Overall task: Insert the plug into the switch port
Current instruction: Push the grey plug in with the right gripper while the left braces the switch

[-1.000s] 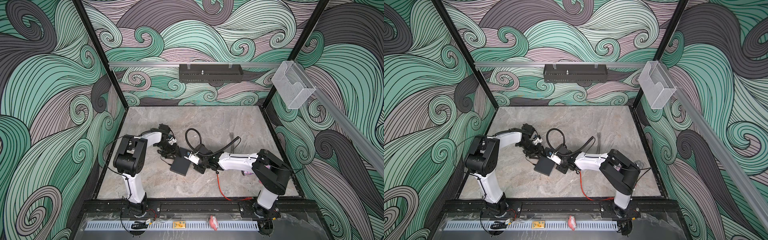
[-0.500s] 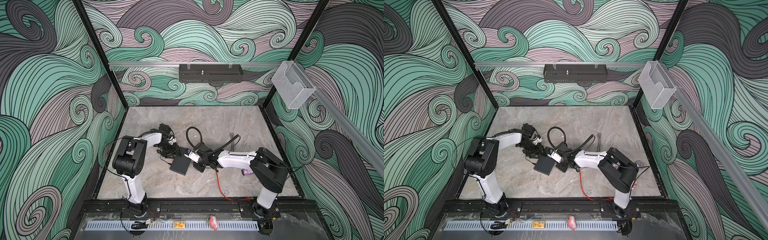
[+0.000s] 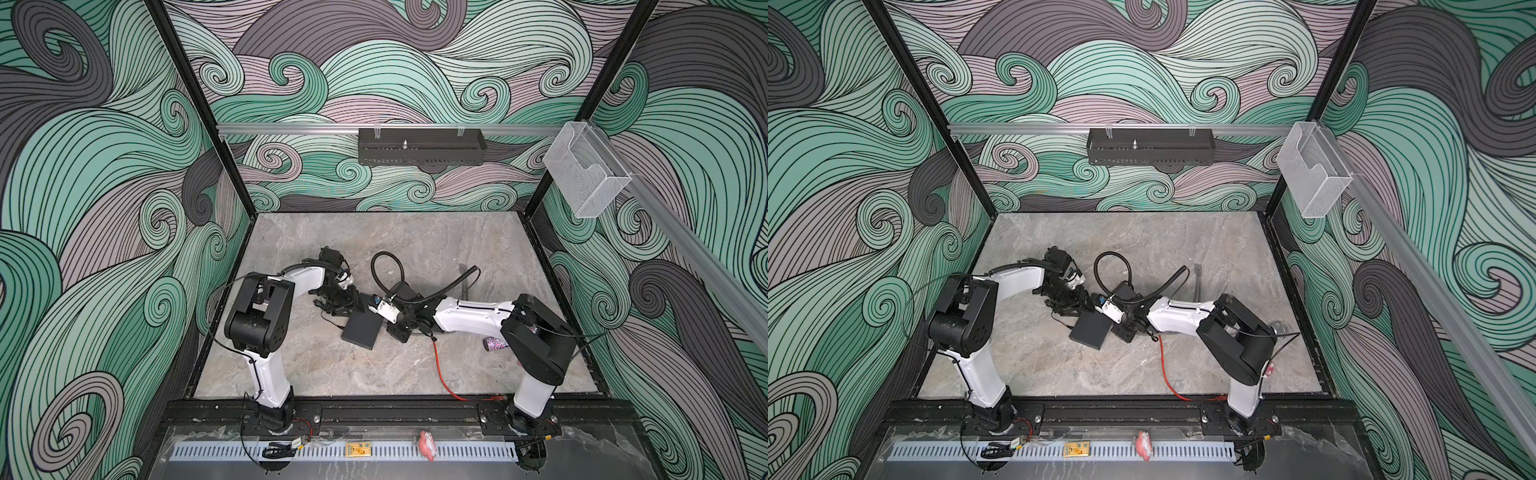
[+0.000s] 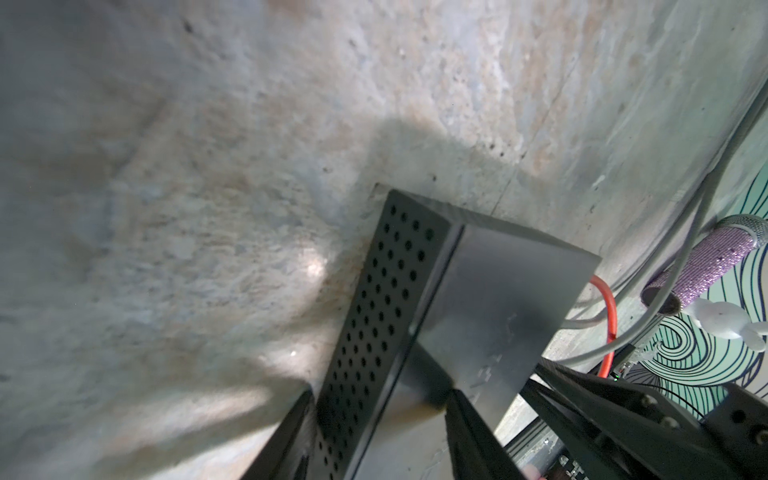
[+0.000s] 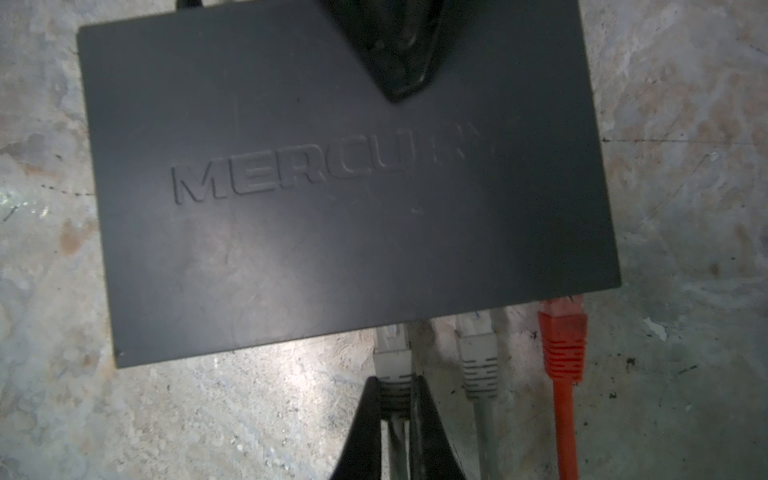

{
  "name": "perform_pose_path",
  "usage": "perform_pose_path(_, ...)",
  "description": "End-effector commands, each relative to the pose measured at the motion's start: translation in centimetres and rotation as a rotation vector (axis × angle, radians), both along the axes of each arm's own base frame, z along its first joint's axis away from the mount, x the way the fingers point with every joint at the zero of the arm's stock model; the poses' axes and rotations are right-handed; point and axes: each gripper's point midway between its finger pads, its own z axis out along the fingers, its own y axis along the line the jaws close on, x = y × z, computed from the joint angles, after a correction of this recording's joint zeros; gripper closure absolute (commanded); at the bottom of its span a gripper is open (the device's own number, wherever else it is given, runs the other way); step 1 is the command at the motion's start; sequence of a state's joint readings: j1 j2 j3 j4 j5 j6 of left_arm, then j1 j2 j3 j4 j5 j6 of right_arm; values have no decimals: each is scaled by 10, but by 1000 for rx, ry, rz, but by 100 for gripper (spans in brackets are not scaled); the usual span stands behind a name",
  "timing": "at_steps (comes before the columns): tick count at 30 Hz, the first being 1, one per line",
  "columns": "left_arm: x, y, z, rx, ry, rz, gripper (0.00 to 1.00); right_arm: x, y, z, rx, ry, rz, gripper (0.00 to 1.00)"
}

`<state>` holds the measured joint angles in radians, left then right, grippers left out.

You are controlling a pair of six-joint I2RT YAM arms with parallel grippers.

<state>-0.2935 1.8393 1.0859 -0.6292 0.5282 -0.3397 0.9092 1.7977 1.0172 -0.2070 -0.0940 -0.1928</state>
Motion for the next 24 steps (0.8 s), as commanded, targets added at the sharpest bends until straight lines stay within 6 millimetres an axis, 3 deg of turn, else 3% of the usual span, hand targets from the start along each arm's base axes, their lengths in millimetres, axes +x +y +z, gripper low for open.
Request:
perform_pose_path(1,-34,-40,-2,-144,110,-64,50,33,68,52,283,-149,37,100)
perform_pose_path(4,-35,-40,-1,-144,105,-70,50,38,70,42,252,-158,42,100)
perform_pose_path(8,-35,-40,-1,-143,105,-71,50,45,72,43,248,-184,49,100)
perform_pose_path(18,-37,-39,-3,-138,107,-71,51,44,90,96,377,-198,76,100)
perform_pose_path(20,-36,-40,-3,-141,104,-65,51,42,94,95,390,-188,80,100)
perform_pose_path(24,-35,-42,-3,-148,101,-65,51,46,97,73,360,-172,78,100)
